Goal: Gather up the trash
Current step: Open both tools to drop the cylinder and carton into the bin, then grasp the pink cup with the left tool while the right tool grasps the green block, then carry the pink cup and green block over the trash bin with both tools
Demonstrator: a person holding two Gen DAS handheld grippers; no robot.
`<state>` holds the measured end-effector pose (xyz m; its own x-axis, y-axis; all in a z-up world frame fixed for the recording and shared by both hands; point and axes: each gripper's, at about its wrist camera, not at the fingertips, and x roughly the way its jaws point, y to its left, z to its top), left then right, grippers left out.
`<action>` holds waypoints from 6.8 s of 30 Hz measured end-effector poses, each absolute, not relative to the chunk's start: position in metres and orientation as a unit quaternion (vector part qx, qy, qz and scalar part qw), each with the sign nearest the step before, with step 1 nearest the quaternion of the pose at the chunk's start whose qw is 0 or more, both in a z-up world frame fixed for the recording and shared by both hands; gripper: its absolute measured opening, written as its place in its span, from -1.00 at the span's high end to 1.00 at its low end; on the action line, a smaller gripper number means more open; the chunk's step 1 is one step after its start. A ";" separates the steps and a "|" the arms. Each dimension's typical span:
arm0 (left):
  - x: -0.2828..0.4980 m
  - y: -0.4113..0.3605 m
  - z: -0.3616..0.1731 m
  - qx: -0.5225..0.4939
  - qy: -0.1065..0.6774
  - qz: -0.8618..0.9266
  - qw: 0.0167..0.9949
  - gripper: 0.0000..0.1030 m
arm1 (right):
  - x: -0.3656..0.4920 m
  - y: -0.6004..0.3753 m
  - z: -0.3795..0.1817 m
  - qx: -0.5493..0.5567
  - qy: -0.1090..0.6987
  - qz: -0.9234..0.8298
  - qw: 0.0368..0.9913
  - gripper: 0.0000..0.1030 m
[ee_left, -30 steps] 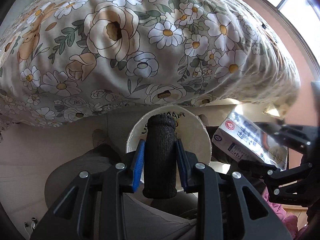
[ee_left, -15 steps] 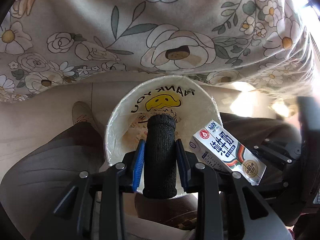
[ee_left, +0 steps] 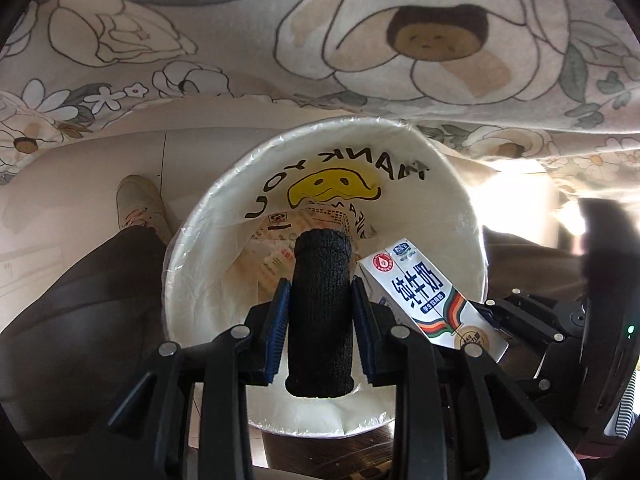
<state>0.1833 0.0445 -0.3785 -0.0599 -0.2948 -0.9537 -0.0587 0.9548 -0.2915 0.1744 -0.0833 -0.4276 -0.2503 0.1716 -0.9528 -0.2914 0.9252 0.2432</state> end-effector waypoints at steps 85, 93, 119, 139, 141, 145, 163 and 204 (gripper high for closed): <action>0.235 0.077 -0.036 -0.001 0.457 -0.069 0.887 -0.39 | 0.210 -0.161 -0.032 -0.034 0.485 0.245 0.839 -0.15; 0.297 0.092 -0.012 -0.002 0.428 -0.051 0.902 -0.45 | 0.284 -0.162 0.007 -0.038 0.428 0.181 0.885 -0.18; 0.500 0.097 -0.065 -0.001 0.424 -0.054 0.904 -0.64 | 0.508 -0.139 -0.070 0.050 0.450 0.071 0.889 -0.20; 0.594 0.084 -0.134 0.036 0.444 -0.048 0.894 -0.68 | 0.619 -0.142 -0.151 0.109 0.479 -0.028 0.871 -0.19; 0.597 0.084 -0.138 0.032 0.448 -0.047 0.892 -0.68 | 0.621 -0.143 -0.153 0.109 0.480 -0.030 0.870 -0.08; 0.598 0.088 -0.140 0.012 0.451 -0.037 0.892 -0.34 | 0.619 -0.147 -0.154 0.103 0.483 -0.026 0.869 0.40; 0.547 0.081 -0.045 0.023 0.400 -0.010 0.916 -0.33 | 0.568 -0.155 -0.070 0.105 0.449 0.017 0.887 0.40; 0.137 0.039 0.255 0.065 0.159 -0.001 0.985 -0.33 | 0.148 -0.158 0.268 -0.011 0.210 0.214 0.954 0.40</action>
